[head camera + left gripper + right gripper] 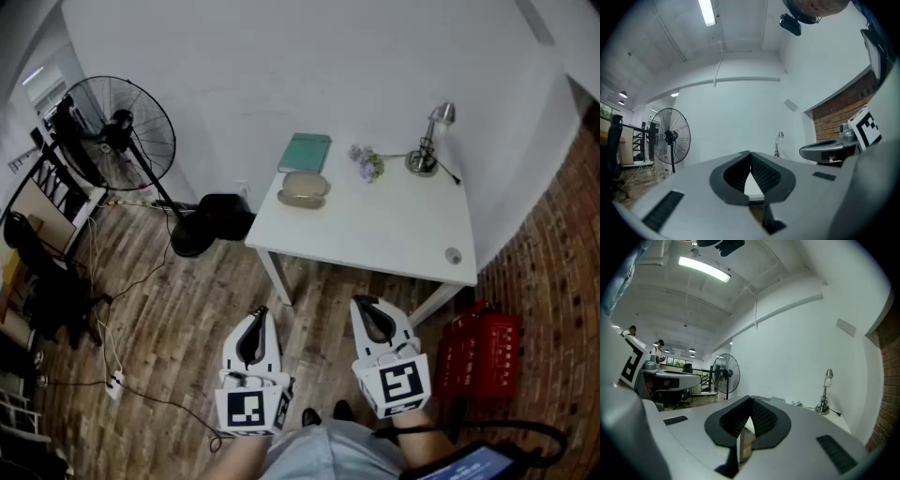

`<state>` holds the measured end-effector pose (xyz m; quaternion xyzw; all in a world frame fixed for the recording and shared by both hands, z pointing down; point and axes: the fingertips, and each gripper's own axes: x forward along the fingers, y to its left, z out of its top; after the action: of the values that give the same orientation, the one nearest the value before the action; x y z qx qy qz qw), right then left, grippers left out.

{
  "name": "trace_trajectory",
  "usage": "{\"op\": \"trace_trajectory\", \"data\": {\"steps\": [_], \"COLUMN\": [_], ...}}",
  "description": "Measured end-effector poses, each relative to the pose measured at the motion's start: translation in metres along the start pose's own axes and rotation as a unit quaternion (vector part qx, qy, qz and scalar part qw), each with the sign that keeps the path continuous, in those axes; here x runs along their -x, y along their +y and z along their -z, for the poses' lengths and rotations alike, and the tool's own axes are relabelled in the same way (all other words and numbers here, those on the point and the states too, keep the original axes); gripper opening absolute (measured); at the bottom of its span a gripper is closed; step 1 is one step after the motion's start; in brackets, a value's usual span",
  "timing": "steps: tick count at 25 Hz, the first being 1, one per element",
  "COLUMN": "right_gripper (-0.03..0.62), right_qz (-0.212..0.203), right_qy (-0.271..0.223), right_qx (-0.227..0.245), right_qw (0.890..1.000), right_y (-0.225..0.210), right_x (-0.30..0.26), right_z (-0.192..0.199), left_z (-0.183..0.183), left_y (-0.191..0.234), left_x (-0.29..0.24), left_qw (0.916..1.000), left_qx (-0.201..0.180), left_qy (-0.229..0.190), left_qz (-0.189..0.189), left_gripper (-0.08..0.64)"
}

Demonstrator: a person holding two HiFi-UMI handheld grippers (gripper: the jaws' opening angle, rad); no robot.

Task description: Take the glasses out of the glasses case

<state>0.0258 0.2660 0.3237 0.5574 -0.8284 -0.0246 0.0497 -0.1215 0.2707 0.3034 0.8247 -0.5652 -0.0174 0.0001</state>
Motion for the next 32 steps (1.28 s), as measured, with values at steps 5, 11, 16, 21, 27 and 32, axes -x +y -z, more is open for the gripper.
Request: {"op": "trace_trajectory", "data": {"steps": [5, 11, 16, 21, 27, 32], "right_gripper": [0.015, 0.017, 0.256, 0.241, 0.236, 0.23], "right_qz": [0.001, 0.013, 0.01, 0.014, 0.008, 0.003], "right_qy": [0.005, -0.017, -0.025, -0.022, -0.029, -0.027], "right_qx": [-0.002, -0.009, -0.01, -0.007, -0.011, -0.017], "right_qw": [1.0, 1.0, 1.0, 1.0, 0.999, 0.999], "right_y": [0.002, -0.006, -0.015, -0.03, -0.051, -0.066], "right_x": [-0.003, 0.001, 0.002, 0.008, 0.013, 0.011], "right_z": [0.003, -0.004, -0.006, -0.002, 0.002, 0.01], "left_z": [0.003, 0.003, 0.004, 0.004, 0.008, 0.013], "left_y": [0.005, 0.001, -0.006, -0.021, -0.039, -0.043], "left_x": [-0.001, -0.004, -0.009, -0.015, -0.023, -0.024], "left_qw": [1.0, 1.0, 0.9999, 0.9999, 0.9998, 0.9992], "left_qx": [0.001, -0.003, -0.006, -0.009, -0.015, -0.026], "left_qy": [0.006, 0.008, 0.015, 0.012, 0.016, 0.028], "left_qz": [0.0, 0.004, 0.004, 0.007, 0.001, -0.014], "left_gripper": [0.006, 0.006, 0.006, 0.006, 0.006, 0.006]}}
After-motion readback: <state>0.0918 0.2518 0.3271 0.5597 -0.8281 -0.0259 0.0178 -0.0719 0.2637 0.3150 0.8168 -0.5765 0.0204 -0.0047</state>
